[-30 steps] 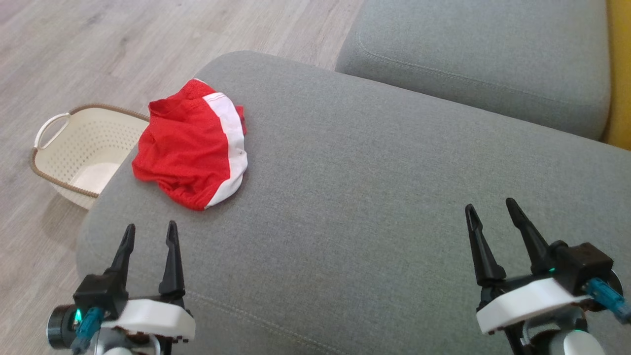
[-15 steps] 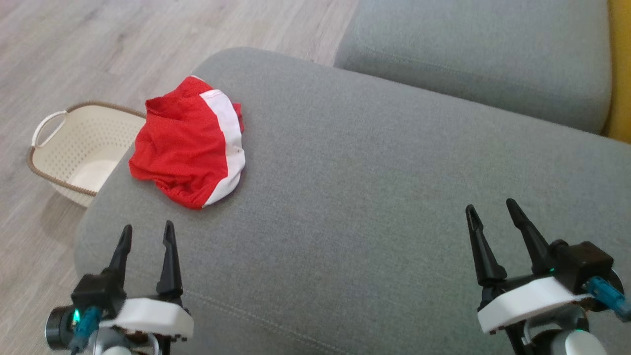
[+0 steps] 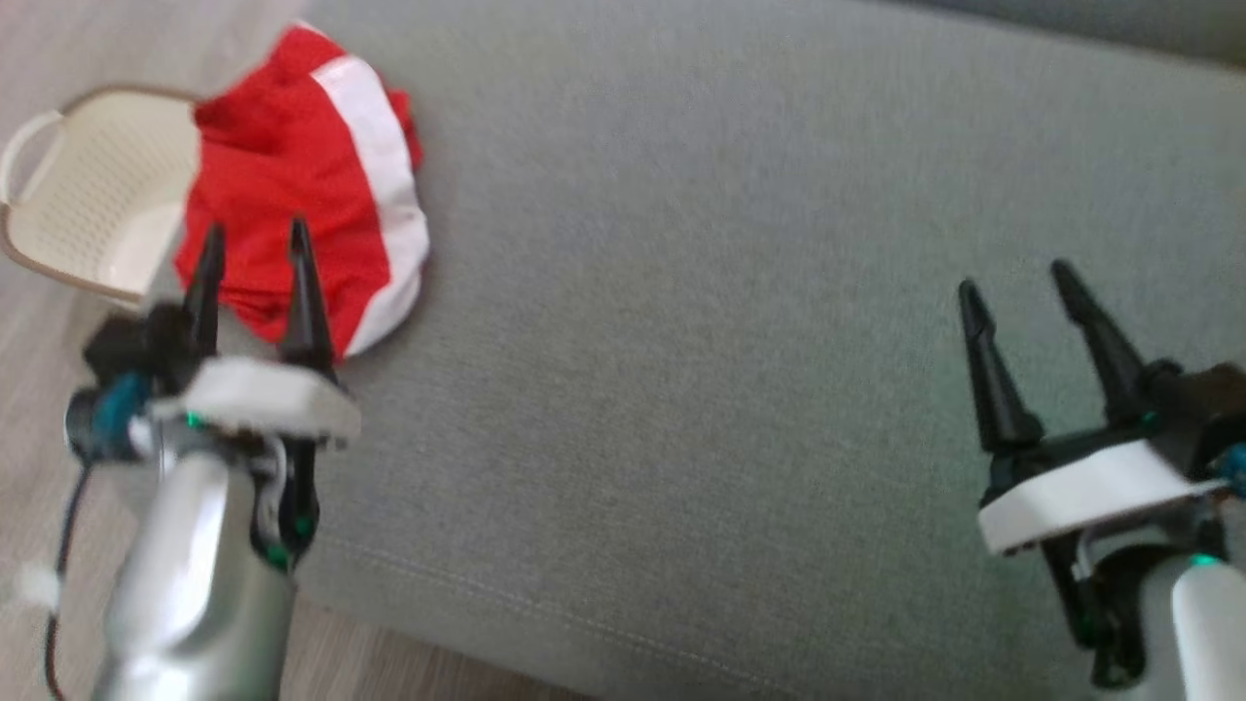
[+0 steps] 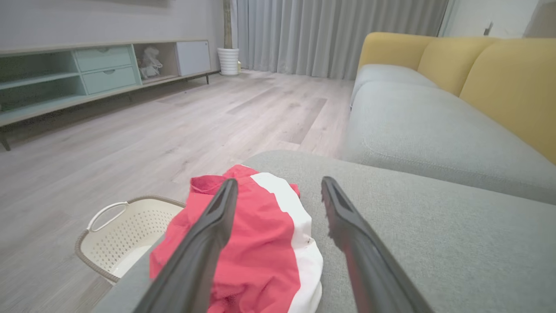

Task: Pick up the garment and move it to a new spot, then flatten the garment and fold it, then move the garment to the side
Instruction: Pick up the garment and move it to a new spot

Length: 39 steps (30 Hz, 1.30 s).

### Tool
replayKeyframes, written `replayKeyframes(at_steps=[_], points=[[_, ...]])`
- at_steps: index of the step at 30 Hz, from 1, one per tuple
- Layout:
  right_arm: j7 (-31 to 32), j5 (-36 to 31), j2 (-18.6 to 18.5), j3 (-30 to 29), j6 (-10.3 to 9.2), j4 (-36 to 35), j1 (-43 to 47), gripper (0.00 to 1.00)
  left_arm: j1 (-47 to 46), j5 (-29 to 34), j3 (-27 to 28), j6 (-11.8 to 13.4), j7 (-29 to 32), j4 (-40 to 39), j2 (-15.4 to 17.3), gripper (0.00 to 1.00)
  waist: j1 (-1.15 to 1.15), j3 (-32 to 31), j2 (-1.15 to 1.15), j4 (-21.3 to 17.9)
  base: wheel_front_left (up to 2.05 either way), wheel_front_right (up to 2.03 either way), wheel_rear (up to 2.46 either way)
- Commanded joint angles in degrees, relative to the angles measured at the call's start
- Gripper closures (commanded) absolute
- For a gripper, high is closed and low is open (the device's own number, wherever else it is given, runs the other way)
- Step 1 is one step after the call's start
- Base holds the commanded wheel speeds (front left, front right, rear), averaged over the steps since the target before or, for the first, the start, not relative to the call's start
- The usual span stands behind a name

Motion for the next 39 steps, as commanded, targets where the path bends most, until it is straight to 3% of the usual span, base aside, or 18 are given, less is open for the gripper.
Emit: replayKeyframes(at_steps=[1, 8, 9, 10, 16, 17, 18, 21, 27, 30, 39], points=[[0.69, -0.76, -1.11, 0.54, 0.39, -2.92, -2.41, 0.00, -5.69, -1.01, 2.71, -1.02, -0.66, 2.28, 1.08, 0.00, -0.02, 5.90, 0.00, -2.34, 0.00, 0.00, 0.00], [1.42, -0.84, -1.90, -0.24, 0.39, -4.04, -4.67, 0.00, -18.57, -3.91, 2.78, -6.53, 1.21, 23.88, 1.60, 0.00, -0.02, 9.88, 0.00, -3.77, 0.00, 0.00, 0.00], [1.42, -0.84, -1.90, -0.24, 0.39, -4.04, -4.67, 0.00, -18.57, -3.91, 2.78, -6.53, 1.21, 23.88, 1.60, 0.00, -0.02, 9.88, 0.00, -3.77, 0.00, 0.00, 0.00], [1.35, -0.76, -1.79, -0.53, 0.39, -3.99, -5.02, 0.00, -21.94, -4.09, 2.02, -7.87, 3.03, 29.49, 1.68, 0.00, -0.02, 10.23, 0.00, -3.82, 0.00, 0.00, 0.00], [0.89, -0.30, -1.30, -0.28, 0.39, -3.38, -6.08, 0.00, -29.21, -5.34, 0.24, -10.55, 11.63, 43.50, 1.94, 0.00, -0.02, 10.54, 0.00, -4.47, 0.00, 0.00, 0.00], [0.78, -0.19, -1.22, -0.22, 0.39, -3.21, -6.22, 0.00, -29.92, -5.35, -0.13, -10.81, 12.69, 45.14, 2.11, 0.37, -0.02, 10.45, 0.00, -4.63, 0.00, 0.00, 0.00], [0.68, -0.07, -1.16, -0.16, 0.39, -3.00, -6.34, 0.00, -30.50, -5.47, -0.37, -11.05, 13.26, 46.42, 2.26, 1.00, -0.02, 10.32, 0.00, -4.81, 0.00, 0.00, 0.00], [0.42, 0.24, -0.96, -0.23, 0.39, -2.64, -6.44, 0.00, -31.29, -5.38, -0.88, -11.32, 13.15, 48.31, 2.68, 1.00, -0.02, 9.96, 0.00, -5.13, 0.00, 0.00, 0.00], [-0.99, 0.63, -0.40, -0.95, 0.39, -1.71, -5.97, 0.00, -31.95, -5.11, -0.37, -10.12, 2.08, 48.62, 4.07, 1.00, -0.02, 7.89, 0.00, -5.62, 0.00, 0.00, 0.00], [-2.47, 1.02, -0.05, -1.26, 0.39, -1.43, -5.71, 0.00, -31.36, -5.63, 1.01, -9.89, -0.37, 45.69, 4.72, 1.00, -0.02, 6.21, 0.00, -5.72, 0.00, 0.00, 0.00], [-5.58, 1.52, 1.00, -2.60, 0.39, 0.35, -3.69, 0.00, -15.59, -1.50, 7.75, -7.32, -0.67, 15.16, 5.87, 1.00, -0.02, -0.33, 0.00, -7.97, 0.00, 0.00, 0.00]])
